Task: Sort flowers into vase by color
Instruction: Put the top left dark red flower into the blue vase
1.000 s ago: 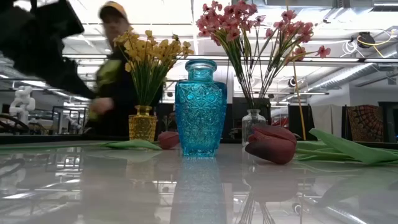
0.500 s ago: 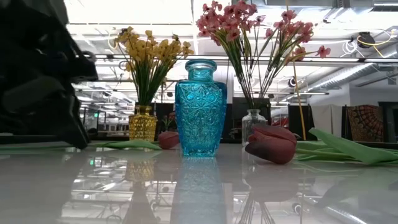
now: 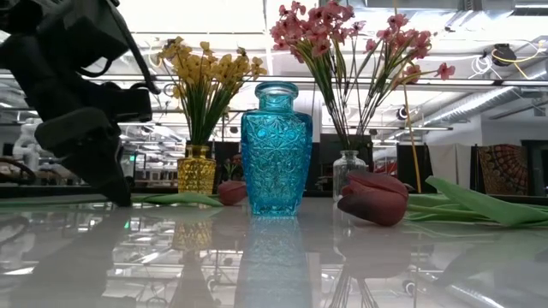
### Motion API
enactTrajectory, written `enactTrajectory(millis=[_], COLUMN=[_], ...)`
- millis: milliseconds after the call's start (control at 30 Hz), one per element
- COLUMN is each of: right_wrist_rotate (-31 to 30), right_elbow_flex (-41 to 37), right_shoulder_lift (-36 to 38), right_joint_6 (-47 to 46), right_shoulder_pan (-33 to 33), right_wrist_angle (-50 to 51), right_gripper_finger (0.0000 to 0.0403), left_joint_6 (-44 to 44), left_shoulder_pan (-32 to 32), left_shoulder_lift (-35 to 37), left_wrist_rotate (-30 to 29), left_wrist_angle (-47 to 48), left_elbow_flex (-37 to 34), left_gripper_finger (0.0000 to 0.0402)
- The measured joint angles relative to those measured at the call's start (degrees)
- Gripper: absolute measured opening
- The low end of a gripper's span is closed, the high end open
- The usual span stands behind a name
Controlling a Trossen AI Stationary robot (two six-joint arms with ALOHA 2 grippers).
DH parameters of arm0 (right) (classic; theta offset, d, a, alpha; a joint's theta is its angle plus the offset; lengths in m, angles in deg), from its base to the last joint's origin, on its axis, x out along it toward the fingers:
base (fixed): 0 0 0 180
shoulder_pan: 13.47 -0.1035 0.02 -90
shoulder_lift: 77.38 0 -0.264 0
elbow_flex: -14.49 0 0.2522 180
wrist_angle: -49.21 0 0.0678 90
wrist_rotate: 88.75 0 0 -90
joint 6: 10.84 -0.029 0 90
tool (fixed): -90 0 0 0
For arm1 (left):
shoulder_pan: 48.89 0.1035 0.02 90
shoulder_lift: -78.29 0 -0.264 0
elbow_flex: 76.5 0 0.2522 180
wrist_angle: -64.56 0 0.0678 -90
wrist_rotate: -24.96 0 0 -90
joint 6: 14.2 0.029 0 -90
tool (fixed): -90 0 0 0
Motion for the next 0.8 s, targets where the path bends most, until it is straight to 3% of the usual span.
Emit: enactTrajectory(millis=[467,800], right_wrist_rotate=[0.0,0.0], right_elbow_flex=[0.0,0.0], right_shoulder_lift=[0.0,0.0], right_joint_6=[-0.4,-0.85], right_shoulder_pan=[0.0,0.0], right_wrist_angle=[-0.11,0.05], right_gripper_finger=[0.0256,0.0256], left_joint_6=[1.22,1.94], left_shoulder_pan=[0.56,-4.42], left_shoulder_lift=[1.23,17.35], left_wrist_rotate=[0.3,4.56], left_wrist_angle=[0.35,4.19], left_elbow_flex=[-0.12,-0.24], left_gripper_finger=[0.0012,0.0014])
